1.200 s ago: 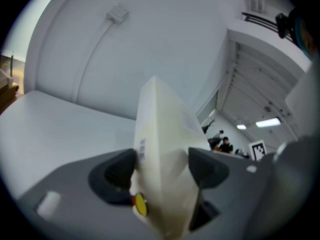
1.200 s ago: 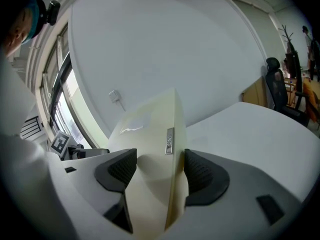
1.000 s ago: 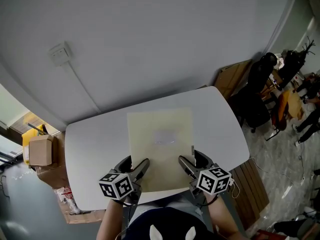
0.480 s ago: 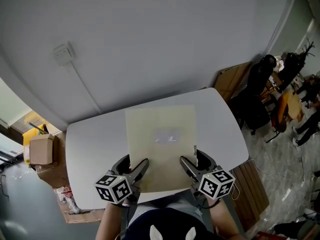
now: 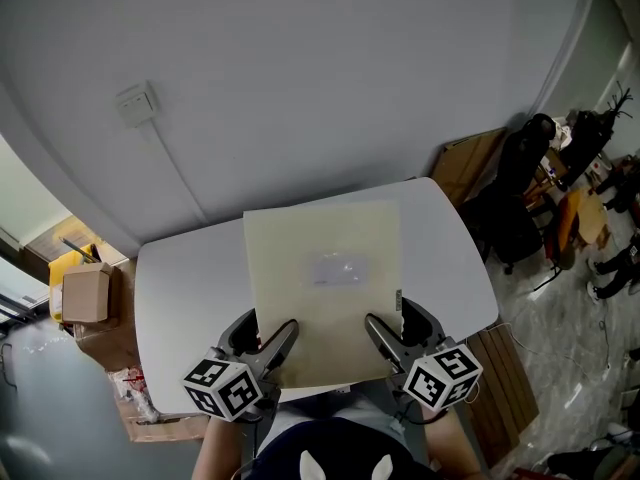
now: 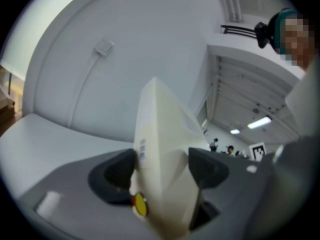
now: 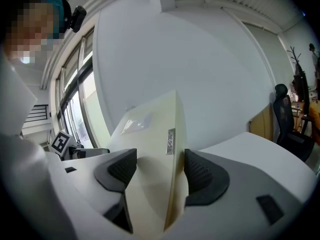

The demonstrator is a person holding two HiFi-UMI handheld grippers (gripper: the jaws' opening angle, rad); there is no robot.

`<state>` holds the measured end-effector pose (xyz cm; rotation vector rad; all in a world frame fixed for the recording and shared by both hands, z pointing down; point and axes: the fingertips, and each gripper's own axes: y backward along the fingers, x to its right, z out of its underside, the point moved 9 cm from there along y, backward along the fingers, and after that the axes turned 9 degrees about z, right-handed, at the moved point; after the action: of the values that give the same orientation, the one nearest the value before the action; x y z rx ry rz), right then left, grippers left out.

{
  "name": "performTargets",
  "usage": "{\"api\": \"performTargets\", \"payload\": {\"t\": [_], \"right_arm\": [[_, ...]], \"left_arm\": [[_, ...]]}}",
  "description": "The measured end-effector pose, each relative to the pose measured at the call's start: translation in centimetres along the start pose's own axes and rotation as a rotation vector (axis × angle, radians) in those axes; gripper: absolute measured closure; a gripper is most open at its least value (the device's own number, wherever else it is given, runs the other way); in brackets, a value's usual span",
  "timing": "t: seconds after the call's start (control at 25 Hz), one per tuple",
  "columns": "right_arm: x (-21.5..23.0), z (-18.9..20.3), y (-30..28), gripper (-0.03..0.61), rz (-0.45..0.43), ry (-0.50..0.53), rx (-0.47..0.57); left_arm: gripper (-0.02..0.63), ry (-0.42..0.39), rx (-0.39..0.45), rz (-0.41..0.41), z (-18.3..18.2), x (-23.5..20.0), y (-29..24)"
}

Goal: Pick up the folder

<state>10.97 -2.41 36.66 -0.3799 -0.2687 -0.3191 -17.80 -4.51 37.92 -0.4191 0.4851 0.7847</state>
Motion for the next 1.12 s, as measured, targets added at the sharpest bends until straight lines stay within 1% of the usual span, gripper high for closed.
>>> {"api": "performTargets", "payload": {"t": [0.2,0.36,0.56,0.72,1.12], "right_arm": [[-0.8,-0.3,0.7,0.275,-0.018,-0.005,0.022],[-1.6,-0.9,1.5,0.275,-0.019,0.005,0.043],[-2.7,-1.8,2.5,0.276,-0.012,0.035,0.099],[-3.4,-2.3,2.5,0.279,-0.009,0.056,0.114],[-3.8,-2.9,2.7,0.279,-0.016,0.063,0.123]], "left_arm": [[0.27,-0.048,0.024,-0.005,-0.7,1.0,1.2],[0.27,-0.064,0.042,-0.001,-1.1,1.7,1.9],[0.27,-0.077,0.075,0.012,-1.9,2.4,2.8],[0.27,-0.094,0.087,0.016,-2.4,2.5,3.1],[0.268,-0.087,0.106,0.012,-2.7,2.7,3.6]]}}
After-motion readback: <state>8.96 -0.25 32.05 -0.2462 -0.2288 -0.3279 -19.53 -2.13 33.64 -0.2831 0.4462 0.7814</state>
